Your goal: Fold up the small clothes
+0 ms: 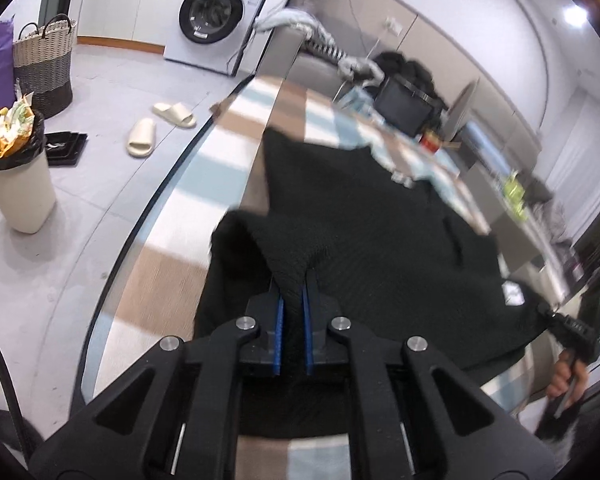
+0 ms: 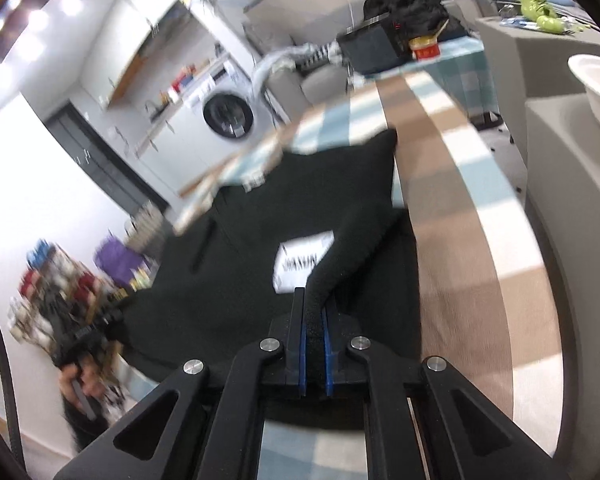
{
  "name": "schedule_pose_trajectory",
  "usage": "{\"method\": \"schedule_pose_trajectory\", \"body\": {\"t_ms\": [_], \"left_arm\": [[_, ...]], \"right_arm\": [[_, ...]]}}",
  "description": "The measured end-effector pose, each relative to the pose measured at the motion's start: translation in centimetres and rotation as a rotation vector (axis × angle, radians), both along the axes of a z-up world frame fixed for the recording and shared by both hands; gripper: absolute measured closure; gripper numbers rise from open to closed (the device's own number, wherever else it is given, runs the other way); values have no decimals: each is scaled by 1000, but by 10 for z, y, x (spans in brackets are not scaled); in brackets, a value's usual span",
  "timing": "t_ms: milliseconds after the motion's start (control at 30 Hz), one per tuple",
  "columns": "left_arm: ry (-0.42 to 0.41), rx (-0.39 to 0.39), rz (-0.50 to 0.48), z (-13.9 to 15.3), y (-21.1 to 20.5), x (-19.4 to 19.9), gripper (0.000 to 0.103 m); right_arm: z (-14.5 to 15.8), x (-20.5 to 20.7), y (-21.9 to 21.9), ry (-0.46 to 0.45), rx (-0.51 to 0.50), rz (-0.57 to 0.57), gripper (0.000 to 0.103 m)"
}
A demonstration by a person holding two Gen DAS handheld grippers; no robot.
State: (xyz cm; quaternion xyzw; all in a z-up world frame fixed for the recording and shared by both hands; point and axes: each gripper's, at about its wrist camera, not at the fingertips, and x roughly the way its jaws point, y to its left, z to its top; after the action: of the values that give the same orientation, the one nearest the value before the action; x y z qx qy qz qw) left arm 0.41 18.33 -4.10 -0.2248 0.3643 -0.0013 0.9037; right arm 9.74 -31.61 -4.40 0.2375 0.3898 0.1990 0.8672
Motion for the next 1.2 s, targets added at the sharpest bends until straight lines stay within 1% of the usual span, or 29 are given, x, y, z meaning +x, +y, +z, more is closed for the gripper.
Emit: {"method": "schedule_pose_trajectory", "body": {"t_ms": [133,200,233,333,367,433,467,500,533,567,600,633,667,700,733,800,900,1000,1133,1200], "left_arm": [[-65,-13,1,21,7,22,98],[-83,-61,10,27,16,40,98],[-91,-80,14,29,20,49,98],[-86,-122,43,27,34,86,98],[-70,-121,57,23,39,103,98],[-39,-105,98,16,45,123,96],[-15,-96,122,11,49,131,92],[9,-93,148,7,52,138,82],[17,-103,160,4,56,140,65],[16,-116,167,2,58,141,57],[4,-125,184,1,63,137,44],[-4,-120,197,0,65,134,39],[-7,-109,205,-1,68,131,39],[-1,-96,197,-2,68,126,39],[7,-90,182,-3,67,122,39],[21,-78,146,-8,61,115,39],[55,-64,95,-15,47,105,39],[69,-64,66,-23,36,100,39],[88,-80,60,-32,31,100,39],[94,-94,69,-36,33,101,39]], "right_arm": [[20,18,-9,-59,92,-73,97],[24,31,-13,-60,119,-117,97],[24,43,-16,-47,155,-146,97],[18,76,-23,-13,239,-228,97],[16,86,-24,-1,251,-253,97],[8,114,-28,34,286,-302,95],[5,123,-28,47,281,-315,92],[4,130,-28,57,267,-324,92],[2,137,-29,69,254,-328,92],[1,139,-30,75,253,-325,92],[1,139,-31,80,249,-320,91],[1,138,-32,80,237,-317,90],[1,135,-32,87,198,-310,85],[0,132,-31,98,159,-293,78],[-2,129,-31,106,148,-280,74],[-10,120,-28,126,146,-244,62],[-19,112,-20,150,168,-177,61],[-22,103,-8,139,182,-125,58],[-24,95,0,136,215,-83,56],[-23,90,0,134,217,-82,52]]}}
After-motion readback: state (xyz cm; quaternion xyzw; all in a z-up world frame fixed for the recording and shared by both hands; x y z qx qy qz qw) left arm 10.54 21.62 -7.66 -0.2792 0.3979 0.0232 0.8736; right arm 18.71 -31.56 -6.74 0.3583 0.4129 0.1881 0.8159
